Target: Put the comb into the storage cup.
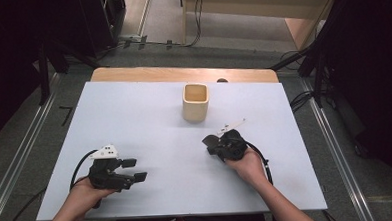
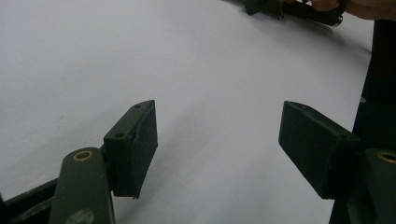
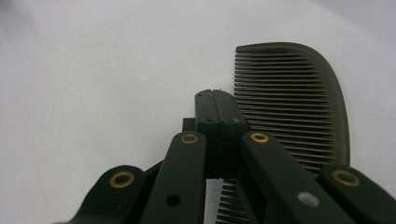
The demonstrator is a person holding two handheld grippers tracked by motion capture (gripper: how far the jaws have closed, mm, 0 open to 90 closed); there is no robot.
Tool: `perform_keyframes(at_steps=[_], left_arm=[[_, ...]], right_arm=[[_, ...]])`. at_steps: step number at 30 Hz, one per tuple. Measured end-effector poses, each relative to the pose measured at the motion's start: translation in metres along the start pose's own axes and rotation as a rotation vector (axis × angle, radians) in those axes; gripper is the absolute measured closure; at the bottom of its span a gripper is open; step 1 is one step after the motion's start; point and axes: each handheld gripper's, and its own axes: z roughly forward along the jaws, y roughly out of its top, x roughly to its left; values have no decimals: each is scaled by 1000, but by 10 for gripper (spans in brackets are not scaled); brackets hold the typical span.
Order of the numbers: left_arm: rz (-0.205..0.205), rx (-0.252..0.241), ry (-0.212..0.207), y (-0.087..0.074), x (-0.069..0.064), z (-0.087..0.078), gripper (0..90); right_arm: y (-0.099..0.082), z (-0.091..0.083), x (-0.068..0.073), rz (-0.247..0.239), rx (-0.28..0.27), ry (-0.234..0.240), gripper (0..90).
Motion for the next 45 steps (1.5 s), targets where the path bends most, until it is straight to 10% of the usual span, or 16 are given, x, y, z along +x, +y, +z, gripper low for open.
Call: perform_keyframes(at_steps=[9, 20, 45], left_arm=[[-4, 0, -1, 0, 1, -1, 292], [-5, -4, -1, 0, 1, -2, 291], [-19, 6, 5, 0, 3, -2, 288]], right_arm=[[7, -29, 1, 26, -104, 62, 680], [-1, -51, 1, 16, -102, 71, 350], [-41, -94, 7, 42, -168, 47, 291]])
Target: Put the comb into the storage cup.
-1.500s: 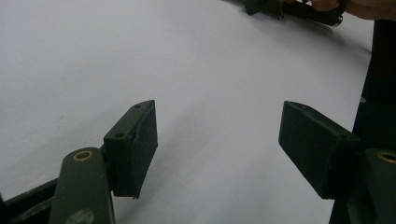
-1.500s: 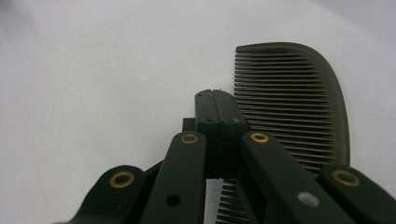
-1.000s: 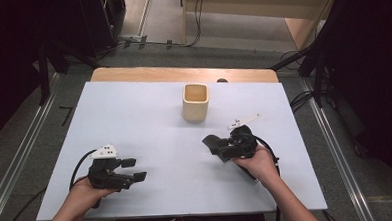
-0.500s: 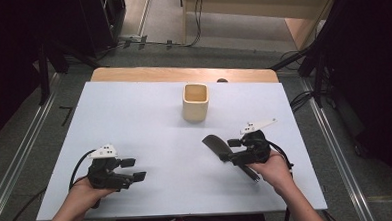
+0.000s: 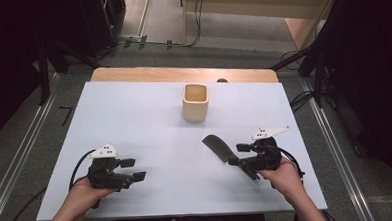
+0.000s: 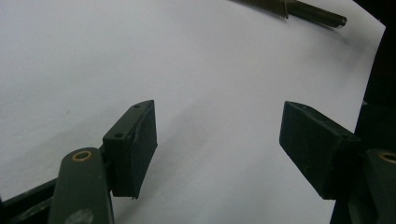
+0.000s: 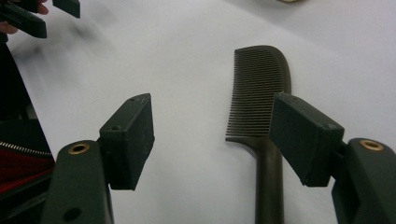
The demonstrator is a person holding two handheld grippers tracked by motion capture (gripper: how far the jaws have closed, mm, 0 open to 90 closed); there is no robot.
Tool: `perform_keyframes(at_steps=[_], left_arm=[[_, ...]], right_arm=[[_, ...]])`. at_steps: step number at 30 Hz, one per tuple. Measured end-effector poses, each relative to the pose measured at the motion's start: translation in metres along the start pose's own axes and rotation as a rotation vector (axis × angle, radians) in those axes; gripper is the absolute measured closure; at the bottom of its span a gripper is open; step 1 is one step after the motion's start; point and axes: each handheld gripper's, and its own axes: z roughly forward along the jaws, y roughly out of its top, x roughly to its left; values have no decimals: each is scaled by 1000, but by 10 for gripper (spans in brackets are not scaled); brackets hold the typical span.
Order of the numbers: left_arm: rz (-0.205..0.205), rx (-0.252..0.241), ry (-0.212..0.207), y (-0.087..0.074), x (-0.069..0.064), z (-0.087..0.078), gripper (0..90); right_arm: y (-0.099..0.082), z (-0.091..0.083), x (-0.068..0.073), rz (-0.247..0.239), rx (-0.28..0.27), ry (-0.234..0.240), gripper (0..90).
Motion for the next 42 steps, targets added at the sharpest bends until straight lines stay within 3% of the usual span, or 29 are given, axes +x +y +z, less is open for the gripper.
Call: perform_keyframes(at_steps=[14, 27, 31, 33, 42], left_arm=[[-4, -2, 2, 0, 0, 0, 287], [-1, -3, 1, 0, 0, 0, 287], [0, -7, 6, 0, 0, -1, 287], [-1, -11, 8, 1, -1, -1, 287], [0, -36, 6, 6, 1, -1, 287]], right_arm=[[-19, -20, -2, 9, -23, -46, 283], [-21, -17, -5, 31, -29, -66, 271], [-24, -17, -4, 22, -49, -86, 250], [-27, -17, -4, 41, -64, -105, 245], [-45, -17, -10, 64, -46, -151, 264]])
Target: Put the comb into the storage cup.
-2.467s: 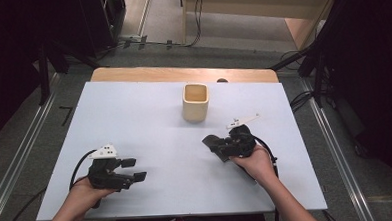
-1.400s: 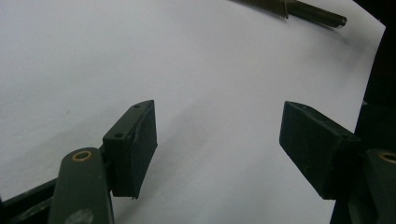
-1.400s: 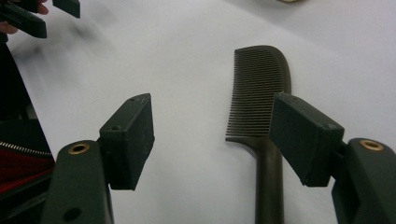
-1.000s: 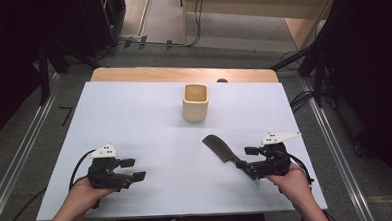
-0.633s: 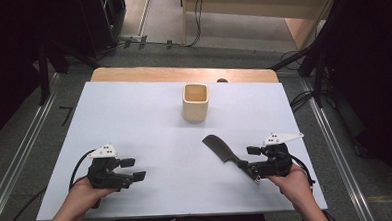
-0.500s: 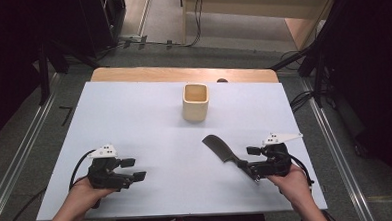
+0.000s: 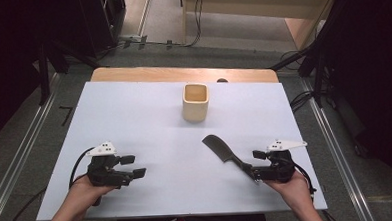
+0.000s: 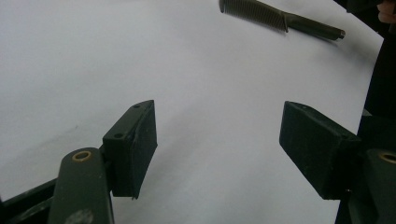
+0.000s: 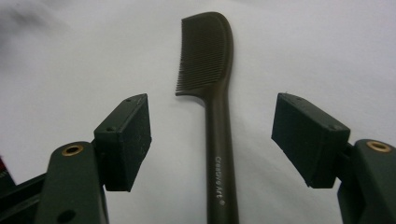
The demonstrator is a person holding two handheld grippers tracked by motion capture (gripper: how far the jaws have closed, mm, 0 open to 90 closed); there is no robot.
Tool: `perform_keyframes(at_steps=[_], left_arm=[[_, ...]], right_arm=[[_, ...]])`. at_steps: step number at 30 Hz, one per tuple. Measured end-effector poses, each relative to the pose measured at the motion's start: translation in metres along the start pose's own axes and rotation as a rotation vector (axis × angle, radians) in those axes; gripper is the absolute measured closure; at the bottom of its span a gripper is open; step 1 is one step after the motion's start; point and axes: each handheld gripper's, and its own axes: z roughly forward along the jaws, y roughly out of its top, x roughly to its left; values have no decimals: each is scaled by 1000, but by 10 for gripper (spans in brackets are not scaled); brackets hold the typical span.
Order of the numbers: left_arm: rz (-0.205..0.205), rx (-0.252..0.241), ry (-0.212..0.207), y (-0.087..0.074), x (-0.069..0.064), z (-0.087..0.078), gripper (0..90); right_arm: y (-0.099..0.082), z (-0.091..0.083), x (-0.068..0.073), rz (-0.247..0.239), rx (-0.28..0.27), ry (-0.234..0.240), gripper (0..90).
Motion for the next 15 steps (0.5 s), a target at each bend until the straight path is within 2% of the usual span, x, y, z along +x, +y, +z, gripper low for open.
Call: perform_keyframes(at_steps=[10, 15], left_arm=[[11, 3, -12, 5, 0, 5, 288], [17, 6, -15, 8, 1, 7, 288]], right_arm=[[-9, 4, -1, -4, 41, -22, 290], [-15, 6, -3, 15, 76, -35, 307]])
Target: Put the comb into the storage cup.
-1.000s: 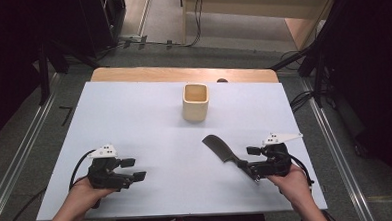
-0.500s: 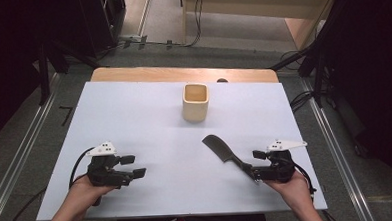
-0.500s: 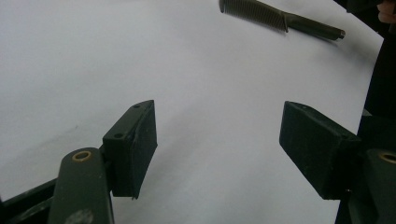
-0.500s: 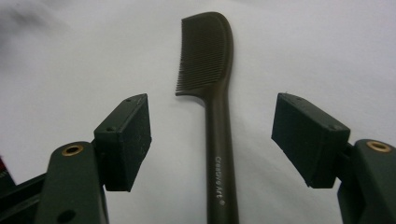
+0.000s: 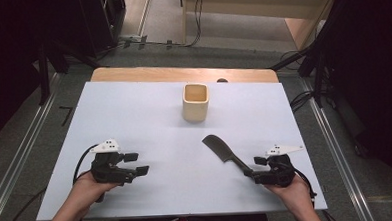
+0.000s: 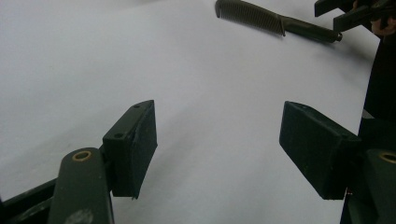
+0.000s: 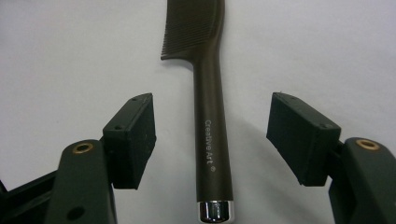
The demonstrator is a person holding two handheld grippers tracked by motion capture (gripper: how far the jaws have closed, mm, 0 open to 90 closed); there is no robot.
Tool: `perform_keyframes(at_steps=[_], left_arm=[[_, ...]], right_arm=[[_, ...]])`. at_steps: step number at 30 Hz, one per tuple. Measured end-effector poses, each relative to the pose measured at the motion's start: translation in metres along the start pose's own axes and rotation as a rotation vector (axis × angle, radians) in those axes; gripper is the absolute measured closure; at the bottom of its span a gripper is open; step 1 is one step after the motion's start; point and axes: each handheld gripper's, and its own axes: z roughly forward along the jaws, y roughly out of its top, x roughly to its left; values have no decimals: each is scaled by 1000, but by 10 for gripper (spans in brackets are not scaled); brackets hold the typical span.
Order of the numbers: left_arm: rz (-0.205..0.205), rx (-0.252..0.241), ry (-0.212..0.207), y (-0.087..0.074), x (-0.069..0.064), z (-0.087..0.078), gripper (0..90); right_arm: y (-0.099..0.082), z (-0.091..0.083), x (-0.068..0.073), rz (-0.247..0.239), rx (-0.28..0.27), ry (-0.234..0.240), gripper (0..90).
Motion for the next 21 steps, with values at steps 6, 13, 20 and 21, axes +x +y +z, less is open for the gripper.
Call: perform_keyframes(at_steps=[6, 13, 20, 21], left_arm=[[0, 3, -1, 1, 0, 2, 287], [-4, -3, -1, 1, 1, 2, 288], [0, -4, 10, 2, 1, 1, 288], [-3, -8, 9, 2, 2, 1, 288]], right_arm=[[-6, 8, 2, 8, 50, -10, 405], [-7, 14, 8, -21, 81, -27, 504], [-10, 14, 9, -27, 62, -60, 644], [-10, 14, 9, -27, 62, -60, 644]])
